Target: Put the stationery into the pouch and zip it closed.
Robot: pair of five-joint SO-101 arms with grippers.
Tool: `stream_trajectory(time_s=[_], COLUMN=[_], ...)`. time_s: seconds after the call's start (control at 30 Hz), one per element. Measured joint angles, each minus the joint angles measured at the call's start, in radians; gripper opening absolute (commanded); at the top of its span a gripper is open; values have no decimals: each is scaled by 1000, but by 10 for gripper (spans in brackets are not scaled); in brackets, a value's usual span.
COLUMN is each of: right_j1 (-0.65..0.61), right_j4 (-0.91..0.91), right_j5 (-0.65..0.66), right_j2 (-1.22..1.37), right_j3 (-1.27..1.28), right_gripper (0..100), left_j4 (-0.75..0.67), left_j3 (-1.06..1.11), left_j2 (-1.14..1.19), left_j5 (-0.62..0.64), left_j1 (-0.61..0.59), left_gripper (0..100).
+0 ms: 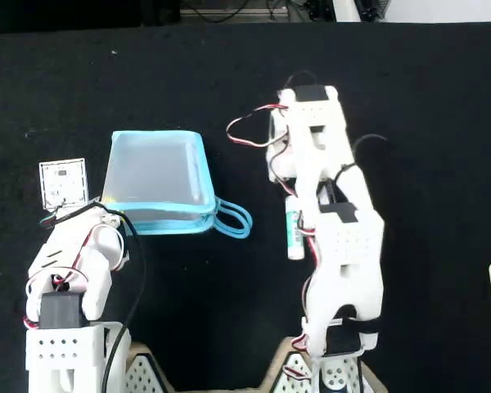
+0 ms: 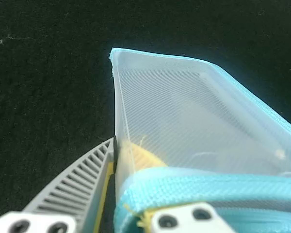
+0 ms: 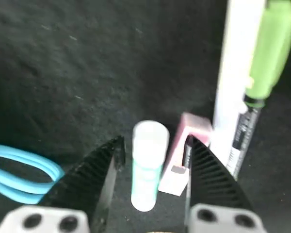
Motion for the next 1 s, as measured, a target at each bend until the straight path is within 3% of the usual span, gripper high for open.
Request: stream_trajectory(time_s=[0.2,0.47,0.53,0.63,1.0], right_j1=[-63,-26,-17,-17,-6], right_j4=[0,0,0,0,3], right_j5=[34,49,75,97,100], right_j2=[14,69,100,110,61], right_j3=[-25,-25,-25,-28,17], right_gripper=[184,182,146,5,10], left_j4=[0,0,0,0,0], left_j3=[0,0,0,0,0], left_j2=[0,0,0,0,0], left_j5=[0,0,0,0,0], left_j1=[0,0,0,0,0], left_gripper=[30,30,30,30,30])
